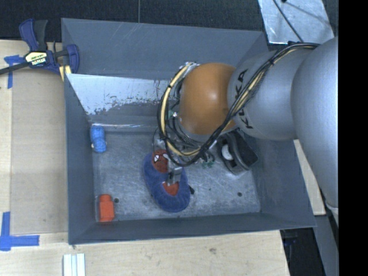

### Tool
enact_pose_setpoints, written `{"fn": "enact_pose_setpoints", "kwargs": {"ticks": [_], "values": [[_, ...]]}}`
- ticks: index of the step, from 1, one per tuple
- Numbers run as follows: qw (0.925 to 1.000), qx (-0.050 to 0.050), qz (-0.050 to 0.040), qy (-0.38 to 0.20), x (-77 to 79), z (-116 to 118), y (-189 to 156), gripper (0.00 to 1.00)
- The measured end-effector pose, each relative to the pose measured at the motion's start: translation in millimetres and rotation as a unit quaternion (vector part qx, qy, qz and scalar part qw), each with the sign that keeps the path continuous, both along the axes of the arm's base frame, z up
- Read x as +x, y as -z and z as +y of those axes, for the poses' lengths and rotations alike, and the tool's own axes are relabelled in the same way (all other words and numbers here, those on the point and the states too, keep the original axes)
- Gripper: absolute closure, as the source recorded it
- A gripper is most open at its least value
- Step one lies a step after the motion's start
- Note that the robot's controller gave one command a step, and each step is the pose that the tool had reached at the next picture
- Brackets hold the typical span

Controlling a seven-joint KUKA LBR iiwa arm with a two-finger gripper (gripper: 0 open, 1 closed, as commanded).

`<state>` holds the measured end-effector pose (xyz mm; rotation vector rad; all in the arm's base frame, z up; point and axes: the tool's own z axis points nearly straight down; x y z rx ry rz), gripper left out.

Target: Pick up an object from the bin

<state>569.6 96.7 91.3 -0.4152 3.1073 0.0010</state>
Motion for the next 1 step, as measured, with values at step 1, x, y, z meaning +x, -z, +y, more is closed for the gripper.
{"fn": "enact_pose_setpoints", "kwargs": {"ticks": [1], "values": [[0.9996, 0.000, -0.0037, -0.029, 21.1, -7.6, -216.4, 1.00]]}}
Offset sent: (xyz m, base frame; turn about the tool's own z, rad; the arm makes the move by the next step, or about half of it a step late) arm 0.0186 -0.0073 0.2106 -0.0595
